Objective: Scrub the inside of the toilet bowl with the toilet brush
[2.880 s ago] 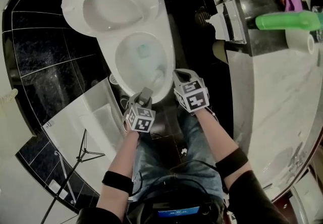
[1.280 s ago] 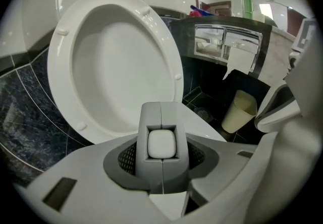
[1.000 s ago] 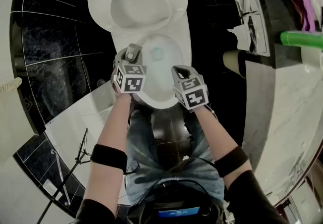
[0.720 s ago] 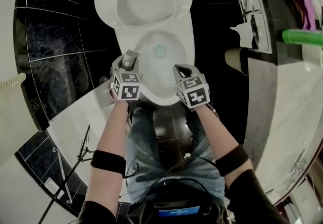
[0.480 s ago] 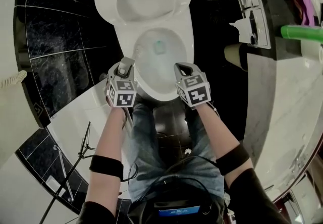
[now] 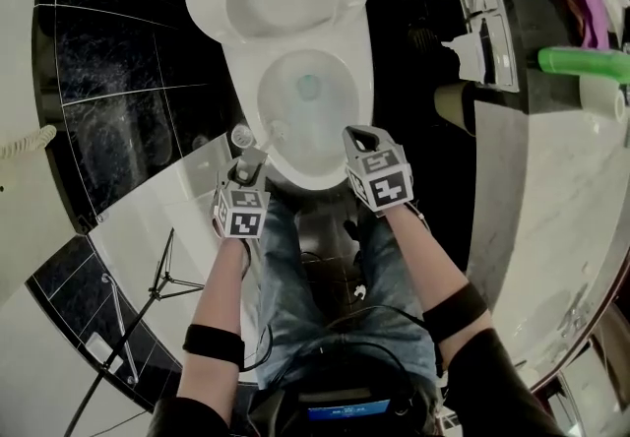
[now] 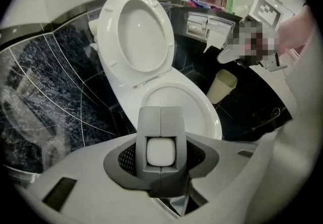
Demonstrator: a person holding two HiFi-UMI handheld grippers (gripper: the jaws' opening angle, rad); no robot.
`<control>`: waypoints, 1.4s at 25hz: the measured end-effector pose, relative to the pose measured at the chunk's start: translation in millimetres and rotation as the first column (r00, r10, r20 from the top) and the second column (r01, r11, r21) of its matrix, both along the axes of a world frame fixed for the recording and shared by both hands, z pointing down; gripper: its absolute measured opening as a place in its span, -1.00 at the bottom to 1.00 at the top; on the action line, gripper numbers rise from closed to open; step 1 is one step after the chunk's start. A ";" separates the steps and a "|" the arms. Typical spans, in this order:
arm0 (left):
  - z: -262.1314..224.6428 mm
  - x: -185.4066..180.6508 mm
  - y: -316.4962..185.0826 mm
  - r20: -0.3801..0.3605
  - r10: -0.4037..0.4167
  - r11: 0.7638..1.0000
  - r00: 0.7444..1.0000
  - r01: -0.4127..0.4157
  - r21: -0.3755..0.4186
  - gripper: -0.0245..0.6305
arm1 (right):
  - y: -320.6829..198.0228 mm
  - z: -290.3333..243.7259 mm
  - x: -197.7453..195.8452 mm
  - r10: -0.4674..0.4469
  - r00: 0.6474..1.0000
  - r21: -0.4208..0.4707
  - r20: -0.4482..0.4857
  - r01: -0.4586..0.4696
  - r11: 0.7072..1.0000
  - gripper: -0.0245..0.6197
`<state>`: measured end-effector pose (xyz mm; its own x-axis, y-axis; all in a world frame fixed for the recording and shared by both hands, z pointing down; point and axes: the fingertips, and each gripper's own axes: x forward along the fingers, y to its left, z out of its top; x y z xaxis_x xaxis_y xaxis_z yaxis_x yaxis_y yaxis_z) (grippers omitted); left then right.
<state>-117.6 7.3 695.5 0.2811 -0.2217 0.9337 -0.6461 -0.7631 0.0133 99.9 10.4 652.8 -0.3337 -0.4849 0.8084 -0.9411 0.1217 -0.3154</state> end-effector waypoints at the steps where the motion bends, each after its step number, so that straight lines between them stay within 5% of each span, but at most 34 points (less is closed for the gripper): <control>1: 0.8 1.2 9.0 0.008 0.009 1.000 1.000 -0.009 -0.014 -0.38 | 0.9 -1.2 2.4 -0.001 1.000 0.001 0.000 0.001 1.000 -0.90; 11: 6.4 53.4 97.1 0.026 0.260 0.958 0.965 -0.255 -0.129 -0.38 | 6.1 -4.1 44.9 0.035 0.999 0.004 -0.004 -0.035 0.999 -0.90; 16: 6.1 101.0 115.1 -0.038 0.305 0.940 0.951 -0.308 -0.144 -0.38 | 13.1 -2.5 60.5 0.052 0.999 -0.002 -0.006 -0.052 0.999 -0.90; 22: 6.8 153.1 113.1 -0.071 0.288 0.946 0.955 -0.295 -0.130 -0.38 | 21.9 -2.6 73.1 0.064 0.998 0.001 -0.004 -0.064 0.998 -0.90; 28: 0.5 168.7 80.0 -0.092 0.164 0.977 0.982 -0.175 -0.126 -0.38 | 22.4 -11.6 84.2 0.074 0.997 0.032 0.012 -0.074 0.997 -0.90; 35: -28.7 172.4 50.6 -0.046 0.129 0.989 0.991 -0.132 -0.070 -0.38 | 20.7 -41.8 87.6 0.057 0.998 0.094 0.042 -0.060 0.994 -0.90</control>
<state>54.8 57.9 666.7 0.3415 -0.1120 0.9332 -0.5385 -0.8371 0.0966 187.5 31.1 611.0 -0.3330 -0.5786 0.7446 -0.9346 0.0979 -0.3420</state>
